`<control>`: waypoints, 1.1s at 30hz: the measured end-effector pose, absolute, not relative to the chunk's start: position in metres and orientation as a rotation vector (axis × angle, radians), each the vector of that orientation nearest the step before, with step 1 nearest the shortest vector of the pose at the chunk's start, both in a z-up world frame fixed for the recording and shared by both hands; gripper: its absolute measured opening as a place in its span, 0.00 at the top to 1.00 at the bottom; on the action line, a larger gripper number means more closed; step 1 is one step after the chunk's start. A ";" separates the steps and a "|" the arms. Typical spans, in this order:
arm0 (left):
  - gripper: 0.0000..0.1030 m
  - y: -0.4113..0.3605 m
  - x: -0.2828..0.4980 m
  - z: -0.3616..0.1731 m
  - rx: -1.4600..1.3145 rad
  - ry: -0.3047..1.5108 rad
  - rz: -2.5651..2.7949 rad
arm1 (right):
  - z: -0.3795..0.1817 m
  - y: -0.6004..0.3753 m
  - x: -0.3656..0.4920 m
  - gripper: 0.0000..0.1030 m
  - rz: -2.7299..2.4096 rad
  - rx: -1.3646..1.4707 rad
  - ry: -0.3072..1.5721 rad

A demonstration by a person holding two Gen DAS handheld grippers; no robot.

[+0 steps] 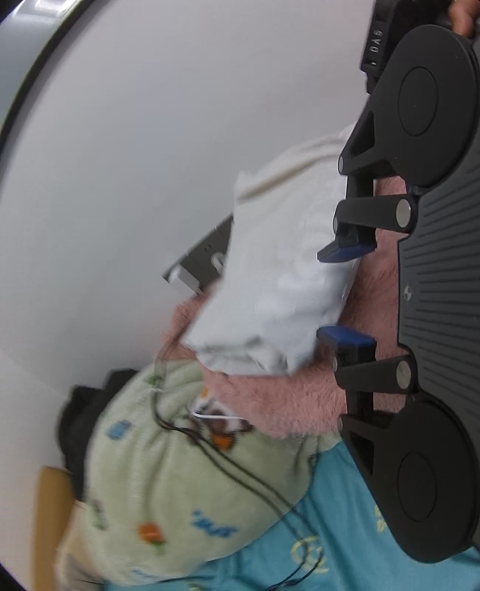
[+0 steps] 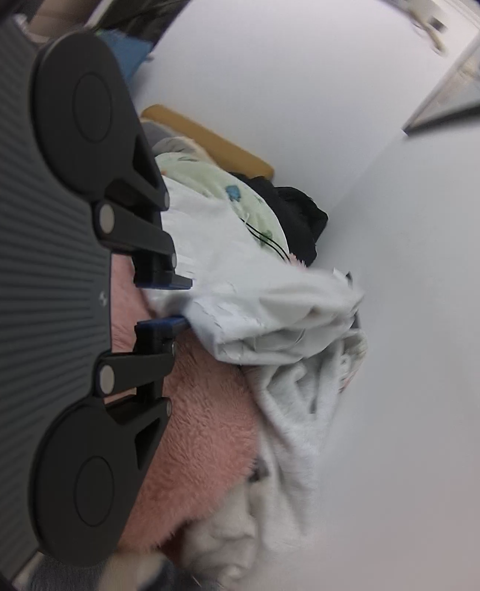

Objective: Fold clothes
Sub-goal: 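Lift the folded T-shirt with both grippers and carry it toward the pink blanket, then lower the folded T-shirt onto the pink blanket and open both grippers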

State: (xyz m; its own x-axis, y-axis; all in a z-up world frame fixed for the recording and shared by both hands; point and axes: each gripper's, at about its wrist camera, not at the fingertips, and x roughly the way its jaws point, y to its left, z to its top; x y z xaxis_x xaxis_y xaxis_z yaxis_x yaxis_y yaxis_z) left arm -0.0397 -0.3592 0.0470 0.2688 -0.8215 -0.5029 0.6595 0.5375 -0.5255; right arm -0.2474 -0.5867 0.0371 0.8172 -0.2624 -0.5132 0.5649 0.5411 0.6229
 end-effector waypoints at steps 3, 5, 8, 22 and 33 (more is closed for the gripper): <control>0.38 -0.345 -0.070 0.085 -0.183 0.732 -1.013 | 0.064 -0.571 -0.268 0.81 -0.474 0.797 0.378; 0.21 -0.338 -0.090 0.106 -0.139 0.659 -1.009 | 0.079 -0.559 -0.277 0.67 -0.451 0.751 0.373; 0.13 -0.325 -0.119 0.132 -0.079 0.565 -1.005 | 0.102 -0.533 -0.297 0.13 -0.437 0.660 0.325; 0.00 -0.231 -0.244 0.149 -0.013 0.280 -0.905 | 0.121 -0.424 -0.358 0.16 -0.422 0.324 0.219; 0.00 -0.187 -0.284 0.119 -0.003 0.190 -0.843 | 0.095 -0.382 -0.374 0.16 -0.465 0.184 0.169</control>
